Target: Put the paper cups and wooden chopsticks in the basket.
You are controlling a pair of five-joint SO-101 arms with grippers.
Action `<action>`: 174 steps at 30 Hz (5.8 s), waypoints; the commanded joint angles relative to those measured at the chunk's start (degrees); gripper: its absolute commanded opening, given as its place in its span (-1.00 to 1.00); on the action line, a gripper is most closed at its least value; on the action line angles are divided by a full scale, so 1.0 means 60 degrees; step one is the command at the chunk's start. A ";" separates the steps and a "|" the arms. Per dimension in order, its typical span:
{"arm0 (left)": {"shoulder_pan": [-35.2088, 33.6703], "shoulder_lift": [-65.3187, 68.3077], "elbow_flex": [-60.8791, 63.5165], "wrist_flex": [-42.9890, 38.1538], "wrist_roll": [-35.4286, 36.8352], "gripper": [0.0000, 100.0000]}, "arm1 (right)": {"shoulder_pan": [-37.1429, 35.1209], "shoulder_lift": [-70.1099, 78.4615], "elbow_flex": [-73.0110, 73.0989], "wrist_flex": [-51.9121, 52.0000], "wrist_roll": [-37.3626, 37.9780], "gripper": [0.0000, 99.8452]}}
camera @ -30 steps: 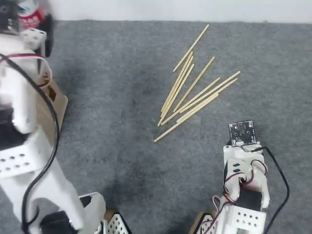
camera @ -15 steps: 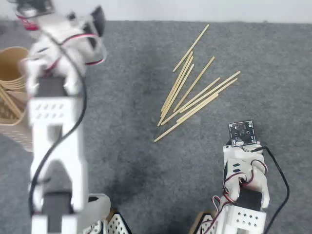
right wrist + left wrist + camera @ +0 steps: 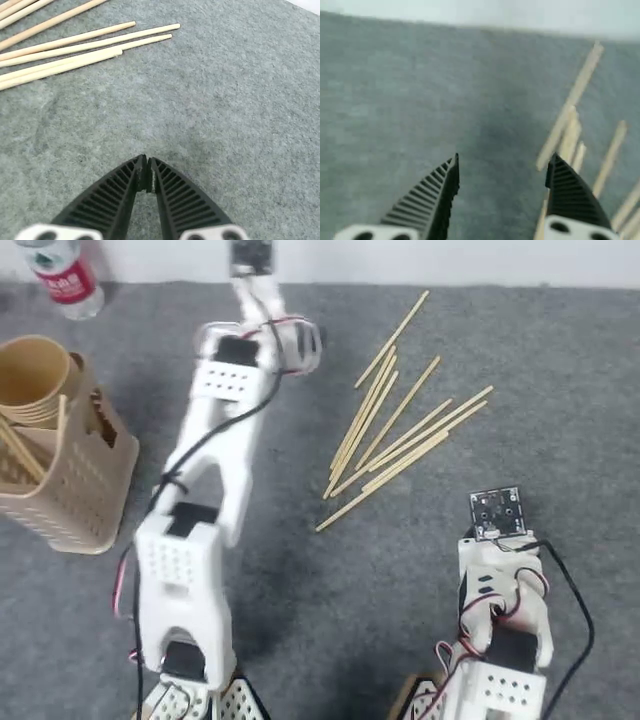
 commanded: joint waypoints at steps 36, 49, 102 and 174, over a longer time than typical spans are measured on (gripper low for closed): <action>0.0689 0.7165 -1.0952 0.6095 -0.4733 -0.97 | -0.0066 -0.0022 0.0176 -0.0022 0.0103 -0.97; -0.0103 0.4366 -1.0923 0.7736 -0.4059 -0.98 | -0.0066 -0.0095 0.0176 -0.0022 0.0103 -0.97; -0.5128 -2.0103 1.9231 -0.0923 -0.1304 -0.97 | -0.3260 2.1604 -2.0073 0.0198 0.1568 -0.80; -0.3751 -2.3179 2.0388 0.0029 -0.2256 -0.97 | -0.2205 2.9736 -3.1634 0.4418 -0.3370 -0.99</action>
